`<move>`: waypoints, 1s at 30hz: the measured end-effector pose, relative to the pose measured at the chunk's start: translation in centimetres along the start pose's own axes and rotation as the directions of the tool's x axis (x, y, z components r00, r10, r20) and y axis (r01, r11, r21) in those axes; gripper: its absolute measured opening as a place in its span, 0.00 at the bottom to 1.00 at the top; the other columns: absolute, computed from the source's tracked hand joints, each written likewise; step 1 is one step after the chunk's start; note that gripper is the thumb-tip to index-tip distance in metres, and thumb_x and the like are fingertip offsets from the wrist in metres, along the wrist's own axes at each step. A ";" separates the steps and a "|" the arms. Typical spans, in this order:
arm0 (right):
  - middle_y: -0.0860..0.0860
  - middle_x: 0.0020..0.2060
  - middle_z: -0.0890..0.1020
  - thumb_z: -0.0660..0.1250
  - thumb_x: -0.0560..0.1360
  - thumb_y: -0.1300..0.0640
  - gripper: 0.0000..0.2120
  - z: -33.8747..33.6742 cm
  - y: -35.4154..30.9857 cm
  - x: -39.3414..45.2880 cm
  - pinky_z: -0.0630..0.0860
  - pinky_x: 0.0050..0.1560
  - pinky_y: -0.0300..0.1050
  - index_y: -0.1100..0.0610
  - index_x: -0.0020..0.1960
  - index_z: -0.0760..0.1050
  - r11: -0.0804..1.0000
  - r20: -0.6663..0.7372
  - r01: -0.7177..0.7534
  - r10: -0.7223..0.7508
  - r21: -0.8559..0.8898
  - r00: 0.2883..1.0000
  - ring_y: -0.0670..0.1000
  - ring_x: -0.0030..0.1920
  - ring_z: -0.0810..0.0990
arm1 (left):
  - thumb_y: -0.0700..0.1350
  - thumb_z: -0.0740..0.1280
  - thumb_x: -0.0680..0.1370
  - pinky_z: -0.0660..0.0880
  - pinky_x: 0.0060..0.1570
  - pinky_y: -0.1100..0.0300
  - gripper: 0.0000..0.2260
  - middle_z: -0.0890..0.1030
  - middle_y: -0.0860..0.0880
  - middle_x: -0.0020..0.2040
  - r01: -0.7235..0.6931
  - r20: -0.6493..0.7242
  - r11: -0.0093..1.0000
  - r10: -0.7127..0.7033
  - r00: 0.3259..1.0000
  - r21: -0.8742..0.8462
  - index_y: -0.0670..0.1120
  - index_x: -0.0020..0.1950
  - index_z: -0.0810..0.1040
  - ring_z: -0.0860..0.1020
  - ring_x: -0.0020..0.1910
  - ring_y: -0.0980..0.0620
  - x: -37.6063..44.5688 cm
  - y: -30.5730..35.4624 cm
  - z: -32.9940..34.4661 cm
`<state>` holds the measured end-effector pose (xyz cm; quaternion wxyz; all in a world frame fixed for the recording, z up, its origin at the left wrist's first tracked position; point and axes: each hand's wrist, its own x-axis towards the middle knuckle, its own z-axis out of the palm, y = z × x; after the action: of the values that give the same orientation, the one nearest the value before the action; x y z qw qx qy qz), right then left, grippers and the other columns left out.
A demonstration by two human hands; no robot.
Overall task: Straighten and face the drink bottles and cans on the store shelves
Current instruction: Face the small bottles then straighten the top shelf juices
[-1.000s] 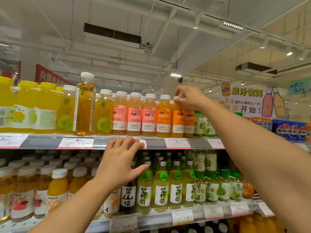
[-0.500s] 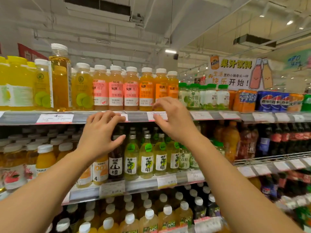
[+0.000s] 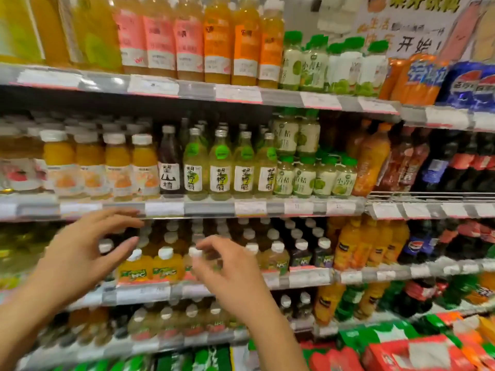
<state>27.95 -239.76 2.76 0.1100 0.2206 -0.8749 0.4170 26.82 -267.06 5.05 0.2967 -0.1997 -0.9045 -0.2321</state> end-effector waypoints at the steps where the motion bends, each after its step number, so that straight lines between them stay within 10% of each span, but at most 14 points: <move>1: 0.42 0.55 0.81 0.66 0.79 0.45 0.12 1.3 0.4 -0.4 0.76 0.60 0.47 0.47 0.61 0.77 1.000 0.039 -0.007 0.007 -0.003 0.999 0.42 0.55 0.78 | 0.59 0.64 0.76 0.77 0.56 0.53 0.13 0.80 0.59 0.60 0.065 0.035 0.998 -0.065 0.997 0.018 0.56 0.55 0.83 0.78 0.58 0.58 -2.2 -0.4 0.4; 12: 0.41 0.56 0.81 0.65 0.80 0.41 0.14 13.6 -2.1 -1.1 0.76 0.57 0.46 0.42 0.64 0.75 0.990 0.548 0.109 -0.045 -0.086 0.836 0.44 0.56 0.78 | 0.62 0.65 0.76 0.73 0.55 0.58 0.18 0.81 0.55 0.58 0.434 0.360 0.870 -0.492 0.793 0.234 0.53 0.61 0.80 0.78 0.58 0.53 -16.6 -7.8 -0.8; 25: 0.37 0.52 0.81 0.68 0.78 0.41 0.13 27.2 -5.4 4.6 0.77 0.54 0.44 0.41 0.61 0.76 0.971 0.540 -0.005 0.137 -0.239 0.830 0.39 0.52 0.78 | 0.57 0.67 0.80 0.71 0.66 0.54 0.24 0.74 0.51 0.72 0.537 0.495 0.810 -0.575 0.651 0.235 0.51 0.74 0.72 0.71 0.70 0.49 -21.8 -26.4 -3.7; 30: 0.42 0.54 0.83 0.67 0.78 0.41 0.15 32.8 -5.1 5.4 0.78 0.53 0.46 0.45 0.62 0.76 0.945 0.555 -0.096 0.264 -0.313 0.789 0.43 0.51 0.80 | 0.60 0.65 0.80 0.61 0.76 0.46 0.34 0.51 0.51 0.83 0.465 0.582 0.843 -0.527 0.619 0.270 0.53 0.82 0.56 0.53 0.81 0.45 -22.0 -32.9 -2.5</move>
<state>25.32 -269.71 -12.38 -0.1785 0.2370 -0.9306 0.2142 27.90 -300.06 -16.89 -0.0943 0.0055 -0.9789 -0.1813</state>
